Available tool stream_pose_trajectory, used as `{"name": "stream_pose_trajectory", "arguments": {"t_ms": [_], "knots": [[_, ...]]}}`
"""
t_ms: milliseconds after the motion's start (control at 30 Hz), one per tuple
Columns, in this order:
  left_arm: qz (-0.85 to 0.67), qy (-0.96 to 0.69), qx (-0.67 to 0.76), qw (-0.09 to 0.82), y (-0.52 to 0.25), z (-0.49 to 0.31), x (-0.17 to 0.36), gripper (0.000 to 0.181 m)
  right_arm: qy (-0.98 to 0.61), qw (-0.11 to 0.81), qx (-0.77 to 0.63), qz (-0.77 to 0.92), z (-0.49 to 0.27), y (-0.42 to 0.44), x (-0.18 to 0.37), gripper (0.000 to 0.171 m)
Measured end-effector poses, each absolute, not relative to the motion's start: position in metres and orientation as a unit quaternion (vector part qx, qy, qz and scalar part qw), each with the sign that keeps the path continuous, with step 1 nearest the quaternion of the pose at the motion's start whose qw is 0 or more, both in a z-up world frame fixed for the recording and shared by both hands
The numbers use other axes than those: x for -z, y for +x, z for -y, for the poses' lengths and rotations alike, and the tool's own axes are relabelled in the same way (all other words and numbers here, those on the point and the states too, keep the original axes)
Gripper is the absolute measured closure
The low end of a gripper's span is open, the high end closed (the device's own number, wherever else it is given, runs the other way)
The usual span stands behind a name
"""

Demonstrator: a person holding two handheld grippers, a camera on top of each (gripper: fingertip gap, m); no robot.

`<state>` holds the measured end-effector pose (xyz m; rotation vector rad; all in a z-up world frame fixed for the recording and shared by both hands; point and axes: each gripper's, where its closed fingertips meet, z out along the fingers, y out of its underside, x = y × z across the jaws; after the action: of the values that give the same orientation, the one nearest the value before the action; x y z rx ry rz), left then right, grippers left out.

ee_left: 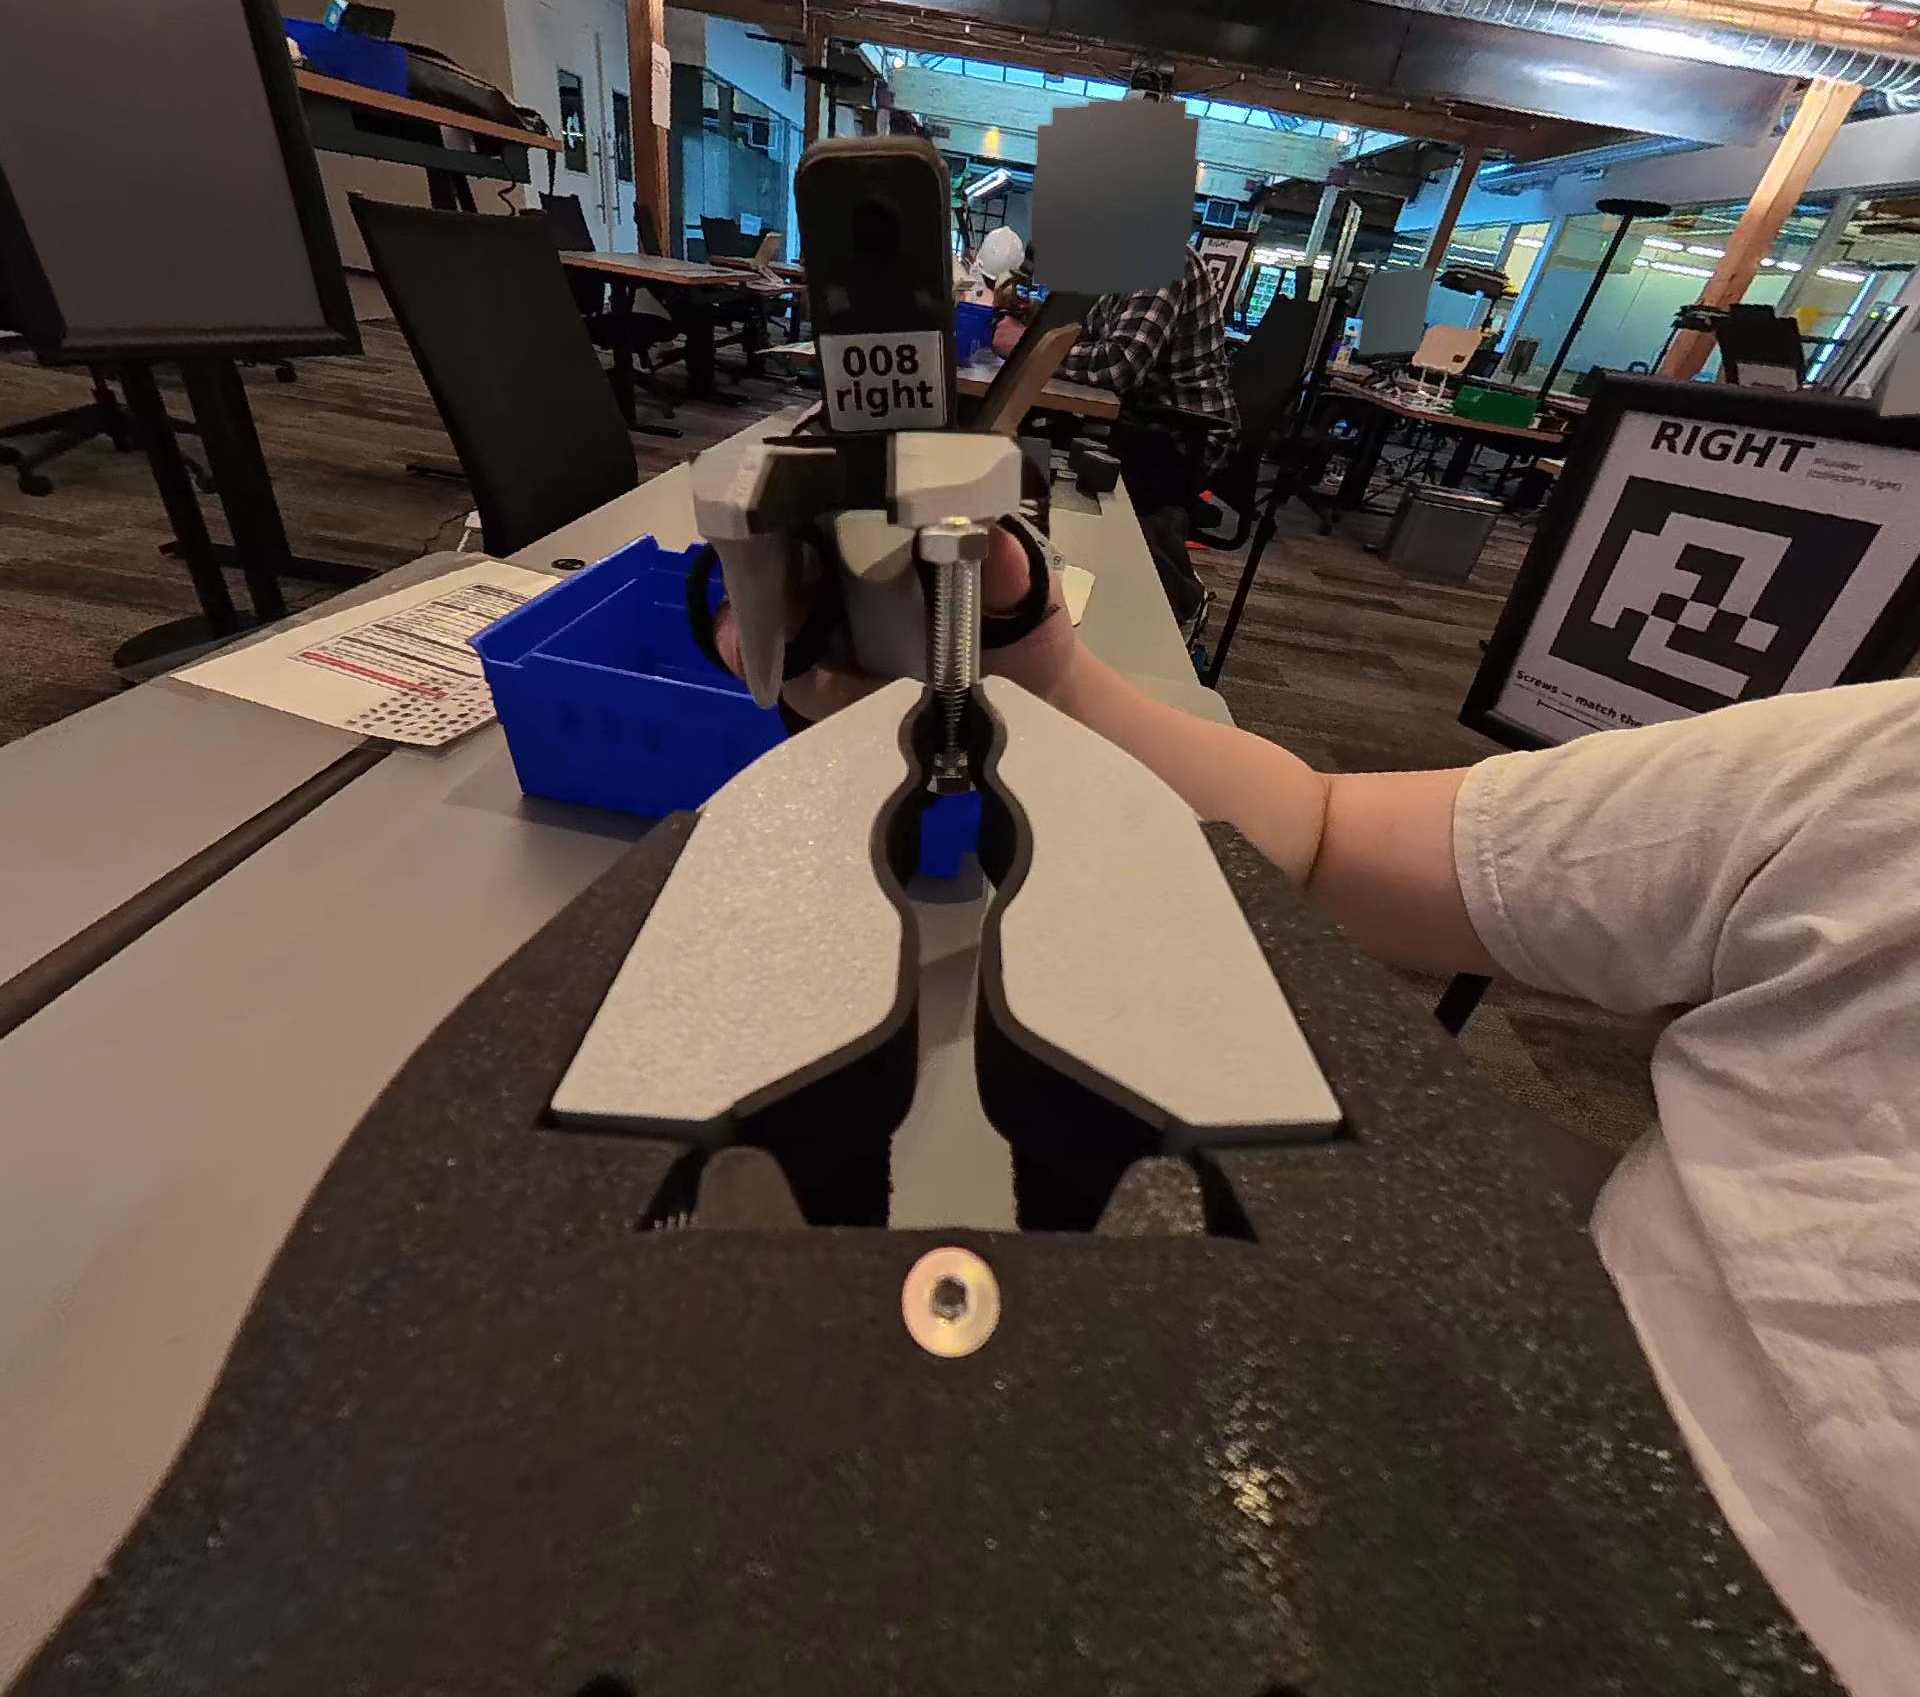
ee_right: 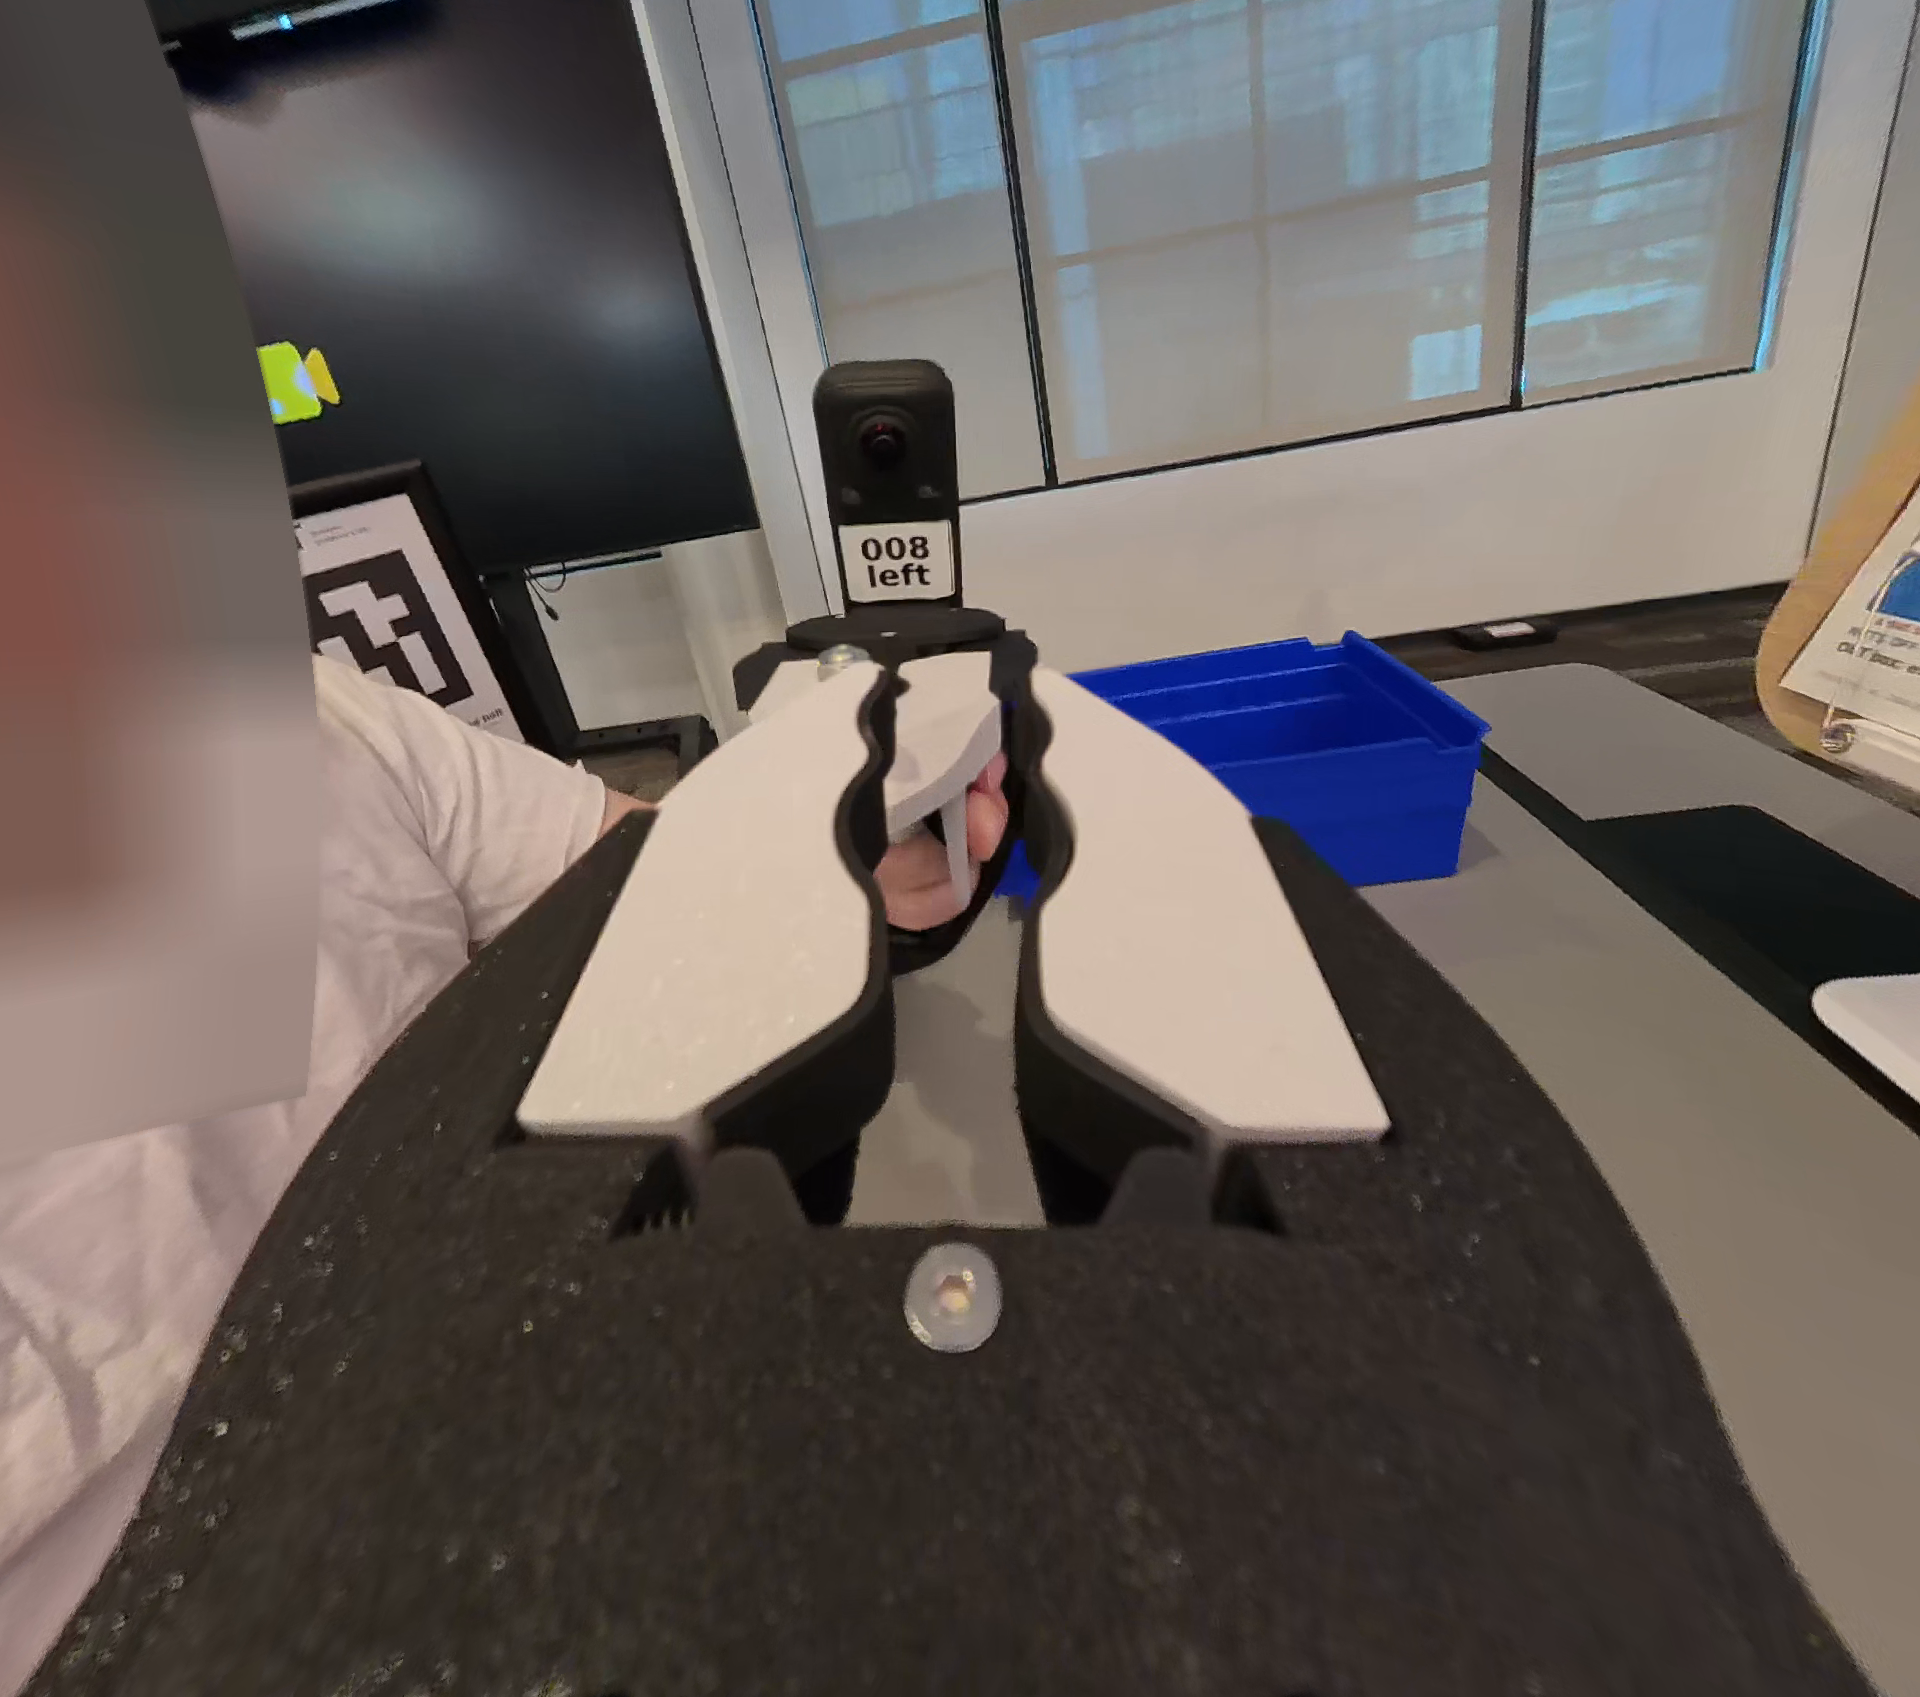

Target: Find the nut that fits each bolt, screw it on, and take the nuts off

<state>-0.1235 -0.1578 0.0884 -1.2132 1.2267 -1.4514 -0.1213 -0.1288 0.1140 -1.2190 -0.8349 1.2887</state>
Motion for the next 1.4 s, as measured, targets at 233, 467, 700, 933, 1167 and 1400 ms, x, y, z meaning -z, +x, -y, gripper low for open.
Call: {"name": "stream_pose_trajectory", "arguments": {"t_ms": [233, 467, 700, 933, 1167, 1400], "knots": [[-0.493, -0.487, 0.583, 0.424, -0.121, 0.159, -0.086, 0.177, -0.513, 0.548, -0.527, 0.398, 0.145, -0.143, -0.112, 0.147], [-0.486, -0.489, 0.587, 0.425, -0.124, 0.156, -0.088, 0.177, -0.514, 0.550, -0.538, 0.379, 0.138, -0.130, -0.113, 0.146], [-0.491, -0.488, 0.586, 0.421, -0.121, 0.159, -0.086, 0.177, -0.519, 0.551, -0.519, 0.398, 0.143, -0.142, -0.109, 0.146], [-0.489, -0.488, 0.585, 0.425, -0.123, 0.158, -0.088, 0.177, -0.512, 0.549, -0.543, 0.376, 0.137, -0.128, -0.113, 0.146], [-0.493, -0.488, 0.586, 0.419, -0.121, 0.160, -0.085, 0.177, -0.516, 0.548, -0.521, 0.402, 0.142, -0.140, -0.107, 0.144], [-0.491, -0.488, 0.585, 0.421, -0.122, 0.159, -0.087, 0.177, -0.506, 0.545, -0.550, 0.380, 0.139, -0.129, -0.113, 0.145]]}}
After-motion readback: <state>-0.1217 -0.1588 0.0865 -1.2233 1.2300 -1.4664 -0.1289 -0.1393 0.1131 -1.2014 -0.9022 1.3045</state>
